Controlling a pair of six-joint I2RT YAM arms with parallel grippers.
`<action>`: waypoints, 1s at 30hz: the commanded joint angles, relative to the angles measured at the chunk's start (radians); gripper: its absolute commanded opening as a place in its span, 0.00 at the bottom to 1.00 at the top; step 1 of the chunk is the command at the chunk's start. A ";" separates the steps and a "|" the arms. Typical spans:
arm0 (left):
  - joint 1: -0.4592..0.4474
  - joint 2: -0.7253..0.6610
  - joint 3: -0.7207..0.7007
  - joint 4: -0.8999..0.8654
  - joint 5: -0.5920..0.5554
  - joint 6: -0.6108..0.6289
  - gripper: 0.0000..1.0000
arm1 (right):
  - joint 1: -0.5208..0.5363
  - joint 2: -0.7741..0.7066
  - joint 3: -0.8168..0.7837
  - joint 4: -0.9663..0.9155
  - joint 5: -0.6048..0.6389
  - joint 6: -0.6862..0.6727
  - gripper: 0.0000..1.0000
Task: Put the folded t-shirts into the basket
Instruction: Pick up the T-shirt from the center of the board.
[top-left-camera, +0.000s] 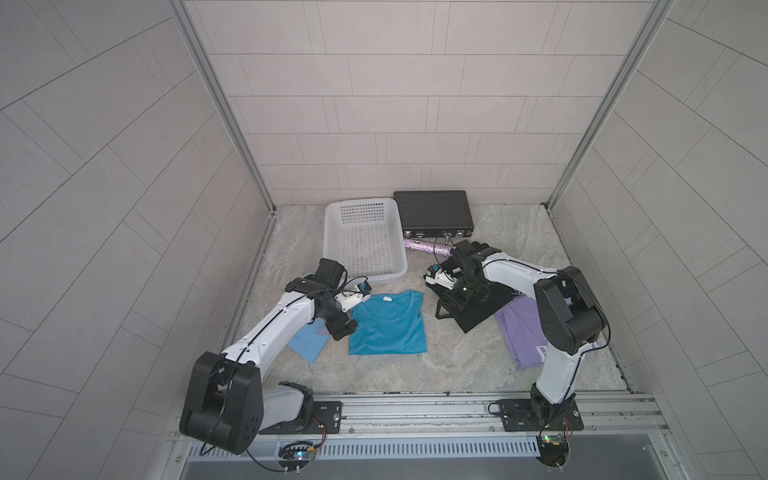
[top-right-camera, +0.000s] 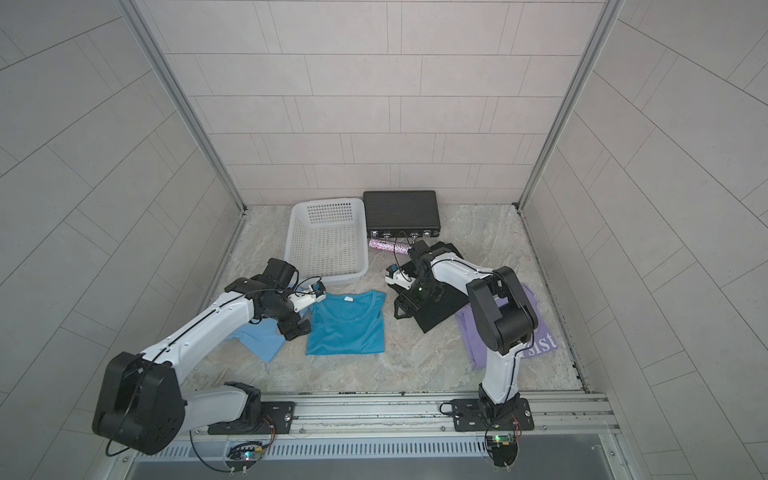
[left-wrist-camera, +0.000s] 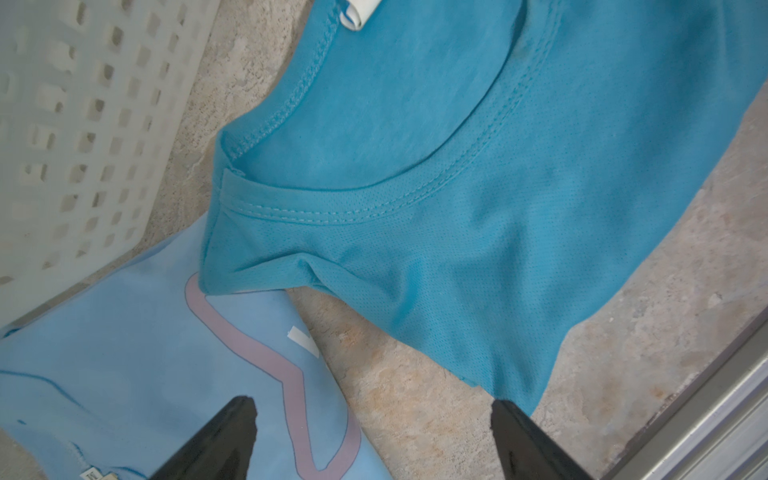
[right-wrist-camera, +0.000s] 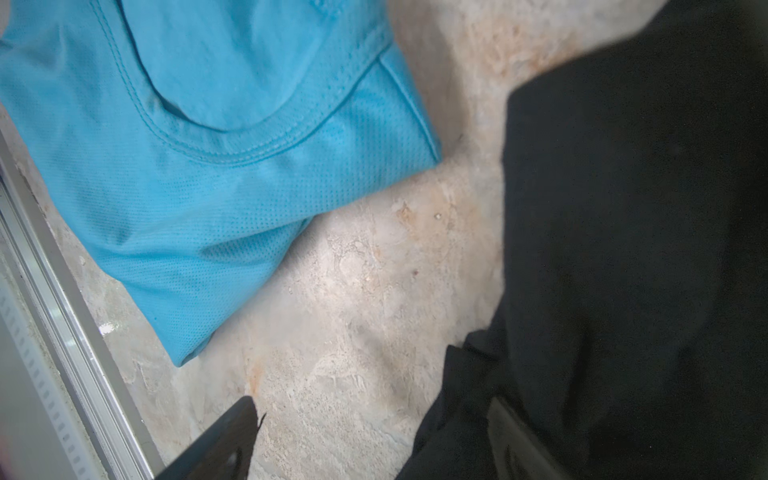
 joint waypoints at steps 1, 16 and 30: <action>-0.004 0.012 0.006 0.011 0.025 -0.011 0.88 | 0.035 -0.051 0.003 -0.009 -0.016 0.026 0.90; -0.056 -0.027 -0.059 0.083 0.077 0.067 0.86 | 0.106 -0.113 -0.081 0.374 -0.003 0.480 0.81; -0.143 0.072 -0.053 0.099 0.082 0.240 0.86 | 0.114 -0.086 -0.140 0.436 0.014 0.585 0.78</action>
